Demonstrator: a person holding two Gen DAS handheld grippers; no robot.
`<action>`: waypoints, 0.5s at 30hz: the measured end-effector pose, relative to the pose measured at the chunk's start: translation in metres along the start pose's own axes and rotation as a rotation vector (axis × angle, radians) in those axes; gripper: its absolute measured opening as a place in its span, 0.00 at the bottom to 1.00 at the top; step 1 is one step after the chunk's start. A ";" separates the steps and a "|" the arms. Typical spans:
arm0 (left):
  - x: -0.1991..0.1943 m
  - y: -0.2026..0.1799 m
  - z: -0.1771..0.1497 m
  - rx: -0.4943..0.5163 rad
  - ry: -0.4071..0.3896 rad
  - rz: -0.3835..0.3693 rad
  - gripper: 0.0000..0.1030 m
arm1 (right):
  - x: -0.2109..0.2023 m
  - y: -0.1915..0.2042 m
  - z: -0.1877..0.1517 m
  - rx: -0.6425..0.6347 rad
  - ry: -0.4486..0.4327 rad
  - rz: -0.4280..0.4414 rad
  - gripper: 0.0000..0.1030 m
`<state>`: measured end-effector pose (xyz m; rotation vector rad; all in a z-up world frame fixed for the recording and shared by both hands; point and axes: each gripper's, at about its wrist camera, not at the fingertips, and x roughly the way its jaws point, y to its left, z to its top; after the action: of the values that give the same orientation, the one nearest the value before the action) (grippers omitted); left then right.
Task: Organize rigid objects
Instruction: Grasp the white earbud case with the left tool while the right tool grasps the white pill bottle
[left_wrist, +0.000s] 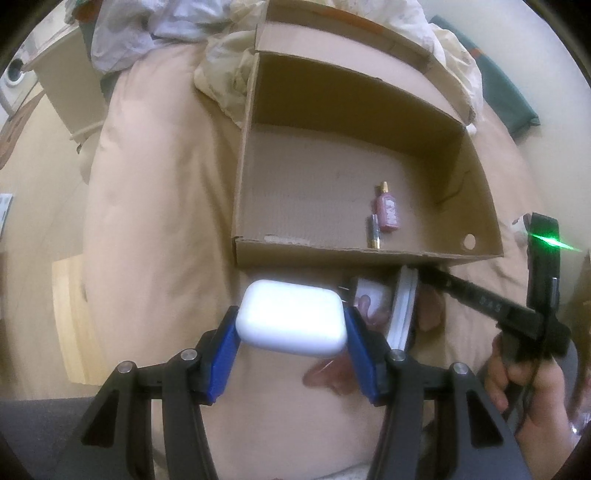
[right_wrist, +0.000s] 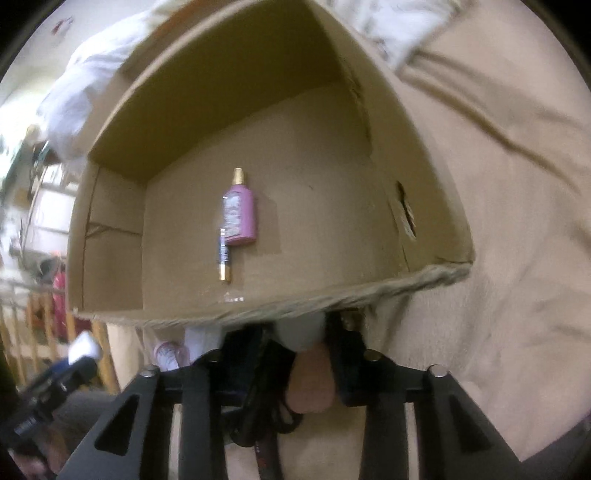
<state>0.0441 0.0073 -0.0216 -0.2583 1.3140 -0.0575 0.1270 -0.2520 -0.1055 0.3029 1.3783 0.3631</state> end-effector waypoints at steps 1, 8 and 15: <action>0.000 -0.001 0.000 0.006 0.001 0.002 0.50 | -0.001 0.005 0.000 -0.025 -0.005 -0.006 0.29; 0.003 -0.005 0.001 0.026 0.002 0.032 0.50 | 0.009 0.012 0.002 -0.064 0.016 -0.037 0.27; 0.007 0.001 0.002 0.013 0.002 0.070 0.50 | -0.011 0.012 -0.008 -0.064 -0.019 -0.044 0.27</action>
<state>0.0473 0.0073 -0.0279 -0.2012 1.3231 -0.0068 0.1167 -0.2462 -0.0919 0.2220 1.3496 0.3661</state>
